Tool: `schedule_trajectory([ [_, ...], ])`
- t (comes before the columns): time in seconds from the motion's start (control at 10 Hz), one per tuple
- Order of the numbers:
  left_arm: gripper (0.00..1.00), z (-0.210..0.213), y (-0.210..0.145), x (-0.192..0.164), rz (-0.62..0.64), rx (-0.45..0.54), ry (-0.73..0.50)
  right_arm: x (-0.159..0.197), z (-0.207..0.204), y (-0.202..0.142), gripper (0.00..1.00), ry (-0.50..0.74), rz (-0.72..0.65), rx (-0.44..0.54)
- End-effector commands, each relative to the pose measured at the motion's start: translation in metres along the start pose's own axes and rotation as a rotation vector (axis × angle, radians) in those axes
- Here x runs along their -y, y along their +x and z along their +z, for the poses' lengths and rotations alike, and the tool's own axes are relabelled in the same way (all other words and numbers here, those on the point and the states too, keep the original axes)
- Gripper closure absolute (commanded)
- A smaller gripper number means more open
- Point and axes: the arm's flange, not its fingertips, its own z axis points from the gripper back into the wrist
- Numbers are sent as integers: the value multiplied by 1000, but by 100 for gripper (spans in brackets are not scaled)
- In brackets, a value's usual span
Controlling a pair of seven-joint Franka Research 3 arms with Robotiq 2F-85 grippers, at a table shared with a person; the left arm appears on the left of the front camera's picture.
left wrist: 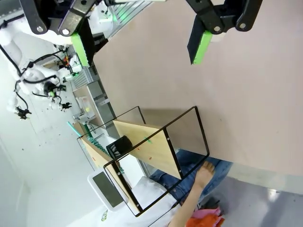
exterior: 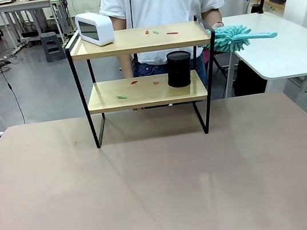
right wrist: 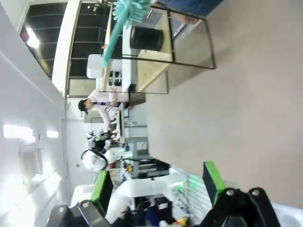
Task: Clean the shelf.
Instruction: Pick up the Duster from the human.
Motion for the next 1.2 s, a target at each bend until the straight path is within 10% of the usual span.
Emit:
schedule_trajectory([
  [0.0, 0, 0, 2, 0, -25, 11, -16, -41, -47, 70, 0, 2, -190, -53],
  [0.6, 0, 0, 2, 0, -25, 11, -16, -62, -203, 175, 0, -20, -318, -127],
  [1.1, 0, 0, 2, 0, -25, 11, -16, -36, -239, 202, 0, 70, -355, -124],
])
